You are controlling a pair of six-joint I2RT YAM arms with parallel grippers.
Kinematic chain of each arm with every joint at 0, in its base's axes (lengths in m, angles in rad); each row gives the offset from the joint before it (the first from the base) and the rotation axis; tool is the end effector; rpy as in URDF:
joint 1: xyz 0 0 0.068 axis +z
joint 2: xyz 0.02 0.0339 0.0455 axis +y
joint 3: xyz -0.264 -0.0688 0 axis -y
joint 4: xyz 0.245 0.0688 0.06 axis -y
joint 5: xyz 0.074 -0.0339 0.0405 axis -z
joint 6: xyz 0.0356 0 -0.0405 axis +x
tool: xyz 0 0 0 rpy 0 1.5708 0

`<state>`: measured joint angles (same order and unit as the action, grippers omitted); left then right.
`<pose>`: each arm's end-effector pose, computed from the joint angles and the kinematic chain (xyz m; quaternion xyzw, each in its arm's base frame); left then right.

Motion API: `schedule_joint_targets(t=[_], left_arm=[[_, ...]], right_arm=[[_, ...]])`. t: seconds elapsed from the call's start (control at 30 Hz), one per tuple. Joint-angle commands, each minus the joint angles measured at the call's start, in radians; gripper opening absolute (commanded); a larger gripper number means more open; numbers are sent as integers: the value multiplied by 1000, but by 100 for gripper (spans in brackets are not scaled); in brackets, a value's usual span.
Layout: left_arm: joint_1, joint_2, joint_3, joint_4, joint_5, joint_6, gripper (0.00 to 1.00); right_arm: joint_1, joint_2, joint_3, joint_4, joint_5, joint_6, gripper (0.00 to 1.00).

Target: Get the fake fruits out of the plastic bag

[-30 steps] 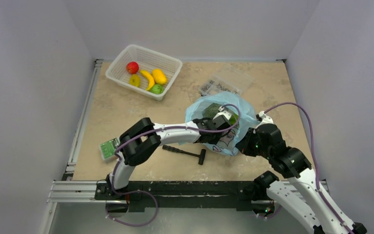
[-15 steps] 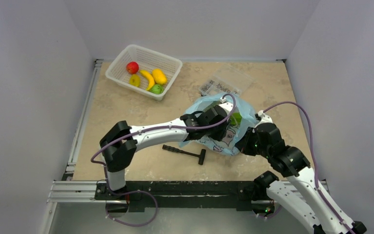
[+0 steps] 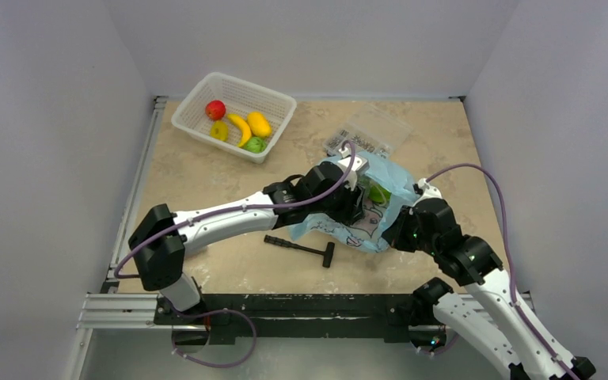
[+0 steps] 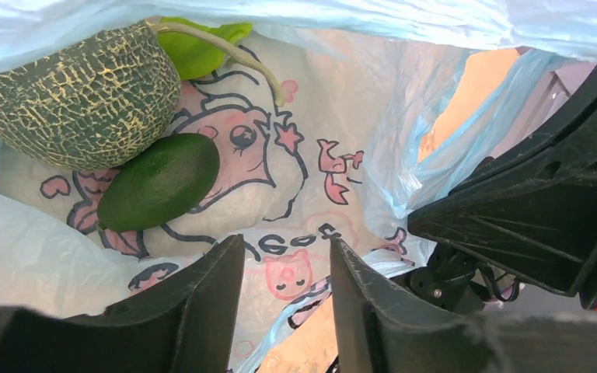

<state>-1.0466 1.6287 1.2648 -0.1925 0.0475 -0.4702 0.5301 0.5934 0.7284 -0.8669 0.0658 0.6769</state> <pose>0.1880 -0.3286 0.2881 0.2594 0.8345 -0.3490 0.3382 0.1024 0.0573 0.2804 0.0803 0.9094 0.2063 0.3522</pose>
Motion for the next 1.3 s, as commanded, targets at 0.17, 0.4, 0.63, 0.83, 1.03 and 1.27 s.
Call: schedule_joint_targets(t=[0.17, 0.4, 0.63, 0.83, 1.03, 1.27], left_arm=[[2, 189, 168, -124, -107, -11, 71], [0, 354, 292, -188, -267, 14, 88], [1, 462, 360, -219, -338, 50, 90], [1, 508, 362, -203, -305, 49, 71], [2, 487, 359, -199, -240, 78, 32], [2, 440, 318, -197, -186, 81, 37]], right_arm=[[0, 0, -2, 29, 23, -22, 0], [0, -19, -4, 34, 20, -24, 0], [0, -24, -7, 39, 13, -29, 0], [0, -25, -7, 37, 11, -29, 0], [1, -24, -9, 40, 11, -30, 0], [-1, -23, -9, 40, 10, -30, 0]])
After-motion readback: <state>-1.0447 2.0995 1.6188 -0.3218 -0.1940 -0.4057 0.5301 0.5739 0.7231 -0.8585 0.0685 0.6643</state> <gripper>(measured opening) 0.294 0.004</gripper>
